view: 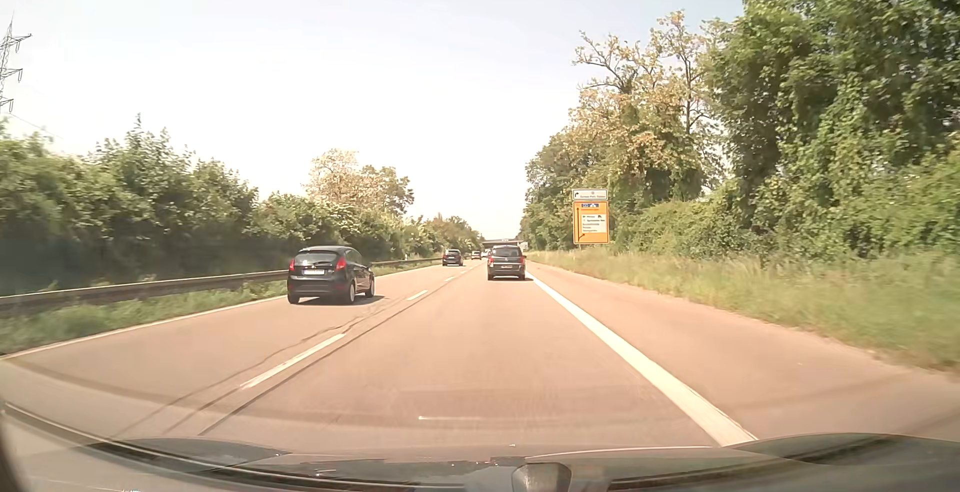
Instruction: Follow the waypoints while adhering to traffic rules and regulations
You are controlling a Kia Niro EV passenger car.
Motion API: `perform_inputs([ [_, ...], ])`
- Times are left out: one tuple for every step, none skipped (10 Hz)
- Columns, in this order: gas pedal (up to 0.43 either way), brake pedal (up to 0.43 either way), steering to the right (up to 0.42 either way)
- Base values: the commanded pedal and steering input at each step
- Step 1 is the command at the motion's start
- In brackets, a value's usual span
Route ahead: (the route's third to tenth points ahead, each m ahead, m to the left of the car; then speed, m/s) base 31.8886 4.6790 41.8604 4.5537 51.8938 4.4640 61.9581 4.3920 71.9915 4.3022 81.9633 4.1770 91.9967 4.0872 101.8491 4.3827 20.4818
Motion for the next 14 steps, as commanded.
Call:
perform_inputs([
  [0.039,0.0,-0.001],
  [0.039,0.0,-0.001],
  [0.039,0.0,-0.001],
  [0.039,0.0,-0.001],
  [0.039,0.0,-0.001],
  [0.039,0.0,-0.001],
  [0.039,0.0,-0.001],
  [0.047,0.0,-0.001],
  [0.059,0.0,-0.001],
  [0.067,0.0,-0.001],
  [0.067,0.0,-0.001],
  [0.067,0.0,-0.001],
  [0.067,0.0,-0.001],
  [0.079,0.0,-0.001],
])
